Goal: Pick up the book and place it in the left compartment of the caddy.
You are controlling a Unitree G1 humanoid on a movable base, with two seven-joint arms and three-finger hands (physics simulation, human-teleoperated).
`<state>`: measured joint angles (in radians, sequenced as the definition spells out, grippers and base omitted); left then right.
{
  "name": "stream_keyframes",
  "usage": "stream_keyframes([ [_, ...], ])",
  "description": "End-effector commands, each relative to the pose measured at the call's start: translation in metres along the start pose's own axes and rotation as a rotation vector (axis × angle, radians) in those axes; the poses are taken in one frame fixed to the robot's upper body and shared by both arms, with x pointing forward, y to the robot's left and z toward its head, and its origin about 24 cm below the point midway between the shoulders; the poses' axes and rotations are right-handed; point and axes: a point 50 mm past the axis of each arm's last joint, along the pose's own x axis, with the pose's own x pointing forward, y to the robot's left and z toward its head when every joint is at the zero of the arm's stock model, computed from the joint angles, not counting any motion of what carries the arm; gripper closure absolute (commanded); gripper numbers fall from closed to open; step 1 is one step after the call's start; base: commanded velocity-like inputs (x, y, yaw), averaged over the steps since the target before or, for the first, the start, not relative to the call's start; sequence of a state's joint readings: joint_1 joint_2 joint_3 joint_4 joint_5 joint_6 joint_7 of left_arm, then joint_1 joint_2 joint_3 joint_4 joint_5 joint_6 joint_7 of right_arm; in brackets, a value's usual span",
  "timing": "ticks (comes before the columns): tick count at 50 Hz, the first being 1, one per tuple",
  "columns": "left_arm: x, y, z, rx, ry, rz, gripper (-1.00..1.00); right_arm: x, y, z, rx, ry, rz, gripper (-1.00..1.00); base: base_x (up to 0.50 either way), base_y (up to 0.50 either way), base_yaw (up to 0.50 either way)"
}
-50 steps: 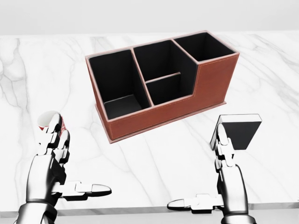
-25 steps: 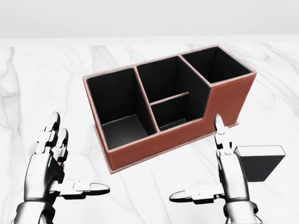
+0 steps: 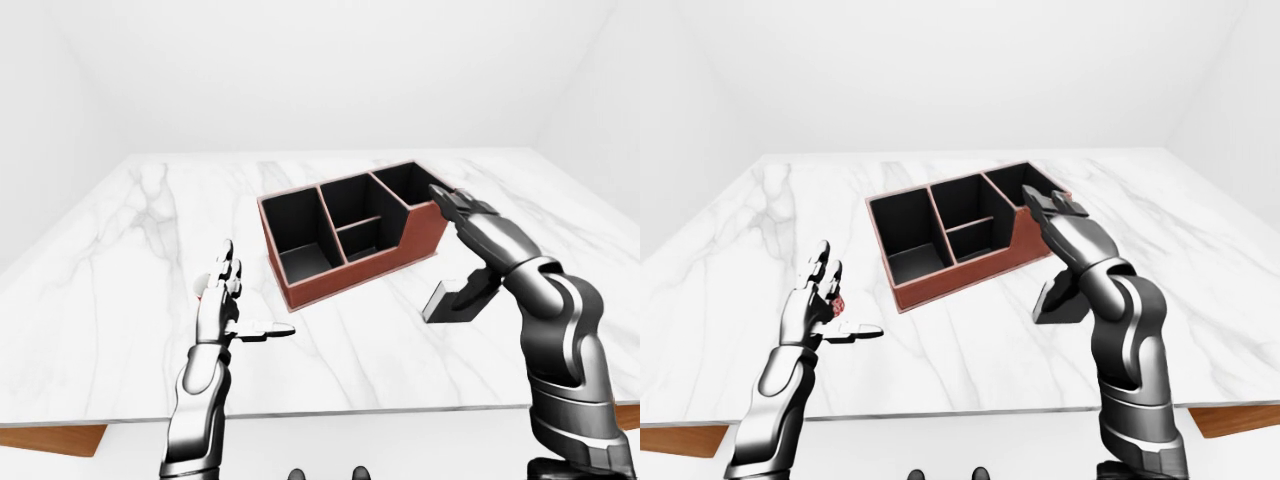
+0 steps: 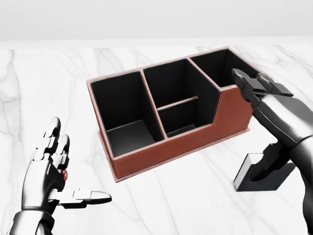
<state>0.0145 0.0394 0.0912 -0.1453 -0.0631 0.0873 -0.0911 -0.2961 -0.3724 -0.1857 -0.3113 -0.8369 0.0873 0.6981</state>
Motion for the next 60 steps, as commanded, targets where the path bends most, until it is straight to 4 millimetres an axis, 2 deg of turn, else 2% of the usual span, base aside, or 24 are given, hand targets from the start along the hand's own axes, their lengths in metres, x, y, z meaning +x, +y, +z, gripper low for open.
stream_keyframes([
  [1, -0.002, 0.002, 0.005, -0.007, -0.020, -0.005, -1.00, 0.001, -0.050, -0.039, -0.329, 0.327, -0.089, -1.00, 0.00, 0.00, 0.00],
  [7, 0.002, 0.005, 0.004, -0.012, -0.015, -0.001, -1.00, 0.009, -0.039, -0.057, -0.347, 0.420, -0.013, -1.00, 0.00, 0.00, 0.00],
  [9, 0.004, 0.006, 0.003, -0.018, -0.013, 0.009, -1.00, 0.015, -0.035, -0.057, -0.339, 0.427, 0.004, -1.00, 0.00, 0.00, 0.00],
  [19, 0.004, 0.005, 0.002, -0.015, -0.008, 0.000, -1.00, 0.039, 0.010, -0.059, -0.293, 0.421, 0.185, -1.00, 0.00, 0.00, 0.00],
  [35, 0.004, 0.007, 0.004, -0.016, -0.017, 0.001, -1.00, 0.062, 0.046, -0.067, -0.200, 0.420, 0.381, -1.00, 0.00, 0.00, 0.00],
  [40, 0.004, 0.007, 0.005, -0.016, -0.020, 0.002, -1.00, 0.062, 0.054, -0.071, -0.181, 0.428, 0.417, -1.00, 0.00, 0.00, 0.00],
  [48, 0.004, 0.007, 0.004, -0.016, -0.019, 0.002, -1.00, 0.053, 0.078, -0.084, -0.157, 0.463, 0.507, -1.00, 0.00, 0.00, 0.00],
  [60, 0.003, 0.006, 0.003, -0.012, -0.011, -0.002, -1.00, 0.046, 0.092, -0.092, -0.139, 0.483, 0.557, -1.00, 0.00, 0.00, 0.00],
])
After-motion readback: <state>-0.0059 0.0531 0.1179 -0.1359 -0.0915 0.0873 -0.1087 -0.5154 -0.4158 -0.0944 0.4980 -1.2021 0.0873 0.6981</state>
